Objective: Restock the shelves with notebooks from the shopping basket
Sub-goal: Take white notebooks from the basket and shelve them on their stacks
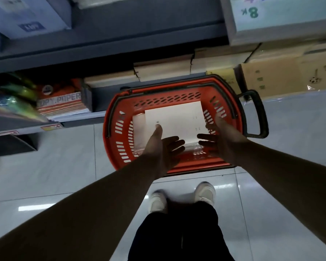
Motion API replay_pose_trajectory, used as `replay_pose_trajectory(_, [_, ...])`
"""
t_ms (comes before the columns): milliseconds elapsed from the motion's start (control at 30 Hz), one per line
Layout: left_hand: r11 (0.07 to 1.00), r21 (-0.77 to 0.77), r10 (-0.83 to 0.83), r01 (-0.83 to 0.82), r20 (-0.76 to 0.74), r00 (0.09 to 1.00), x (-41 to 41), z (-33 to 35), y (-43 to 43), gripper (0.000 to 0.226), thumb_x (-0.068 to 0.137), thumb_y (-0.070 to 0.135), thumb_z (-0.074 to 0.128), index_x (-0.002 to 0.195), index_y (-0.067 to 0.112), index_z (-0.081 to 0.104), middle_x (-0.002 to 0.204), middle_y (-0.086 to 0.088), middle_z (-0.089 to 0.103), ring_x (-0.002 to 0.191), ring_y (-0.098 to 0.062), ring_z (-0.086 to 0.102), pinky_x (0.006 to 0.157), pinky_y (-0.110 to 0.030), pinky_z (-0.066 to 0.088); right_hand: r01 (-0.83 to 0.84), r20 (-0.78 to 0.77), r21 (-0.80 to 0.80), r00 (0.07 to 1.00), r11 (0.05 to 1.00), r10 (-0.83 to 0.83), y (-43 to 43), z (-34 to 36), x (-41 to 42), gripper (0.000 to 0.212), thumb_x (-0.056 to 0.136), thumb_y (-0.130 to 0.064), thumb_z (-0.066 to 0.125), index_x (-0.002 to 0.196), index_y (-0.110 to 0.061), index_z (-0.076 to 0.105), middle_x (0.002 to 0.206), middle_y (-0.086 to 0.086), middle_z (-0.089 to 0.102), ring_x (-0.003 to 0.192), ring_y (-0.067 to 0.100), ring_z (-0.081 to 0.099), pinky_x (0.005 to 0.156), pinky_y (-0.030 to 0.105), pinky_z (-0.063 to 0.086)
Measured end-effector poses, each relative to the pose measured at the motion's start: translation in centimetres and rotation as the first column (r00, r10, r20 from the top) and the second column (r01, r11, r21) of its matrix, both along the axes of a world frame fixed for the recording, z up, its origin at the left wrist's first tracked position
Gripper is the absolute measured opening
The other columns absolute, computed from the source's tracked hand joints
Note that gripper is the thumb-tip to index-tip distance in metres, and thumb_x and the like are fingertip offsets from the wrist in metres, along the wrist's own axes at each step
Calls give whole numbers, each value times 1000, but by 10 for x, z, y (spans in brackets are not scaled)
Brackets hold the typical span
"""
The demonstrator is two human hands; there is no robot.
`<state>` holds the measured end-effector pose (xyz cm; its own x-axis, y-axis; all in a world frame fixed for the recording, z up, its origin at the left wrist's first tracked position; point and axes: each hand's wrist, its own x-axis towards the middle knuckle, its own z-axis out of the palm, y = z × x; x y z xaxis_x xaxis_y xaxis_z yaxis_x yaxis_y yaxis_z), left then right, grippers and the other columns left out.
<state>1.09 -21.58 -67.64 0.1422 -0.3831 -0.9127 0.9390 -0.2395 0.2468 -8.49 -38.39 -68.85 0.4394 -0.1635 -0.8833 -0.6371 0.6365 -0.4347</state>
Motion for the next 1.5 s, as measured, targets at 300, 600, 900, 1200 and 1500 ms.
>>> replay_pose_trajectory(300, [986, 37, 164, -162, -84, 983, -6, -80, -3, 87, 92, 71, 27, 146, 3, 36, 144, -18, 47, 134, -33, 44, 111, -52, 33, 52, -95, -149, 993, 987, -66, 3, -80, 1, 69, 93, -57, 46, 147, -18, 31, 151, 10, 36, 139, 33, 35, 112, 55, 29])
replay_pose_trajectory(600, [961, 92, 272, -261, -129, 954, -3, -132, 5, 85, 95, 65, 32, 150, 1, 22, 150, -22, 37, 137, -37, 39, 104, -49, 37, 58, -14, -422, 997, 905, -70, -12, -146, 2, 50, 101, -40, 42, 144, -15, 38, 146, 7, 46, 133, 27, 45, 113, 48, 34])
replay_pose_trajectory(900, [947, 29, 320, -319, -139, 937, 6, -161, 6, 81, 97, 62, 30, 147, -2, 30, 149, -18, 41, 137, -32, 40, 116, -46, 25, -155, -227, -527, 973, 835, 37, -15, -184, 4, 40, 96, -23, 55, 132, -5, 47, 134, 14, 53, 122, 32, 51, 100, 41, 44])
replay_pose_trajectory(1200, [934, 26, 357, -357, -97, 929, 10, -165, 1, 74, 101, 53, 30, 145, -6, 29, 142, -21, 48, 129, -32, 49, 95, -44, 39, -322, -357, -720, 932, 615, 71, -15, -172, 16, 37, 87, -23, 70, 115, 1, 63, 122, 14, 63, 115, 33, 57, 96, 38, 46])
replay_pose_trajectory(1500, [916, 73, 401, -396, -81, 913, 17, -162, -3, 50, 99, 41, 44, 128, 0, 48, 119, -18, 63, 103, -27, 63, 86, -40, 44, -30, -185, -480, 980, 877, -67, -18, -150, 33, 14, 92, -3, 57, 104, 3, 56, 96, 17, 68, 77, 25, 70, 71, 33, 60])
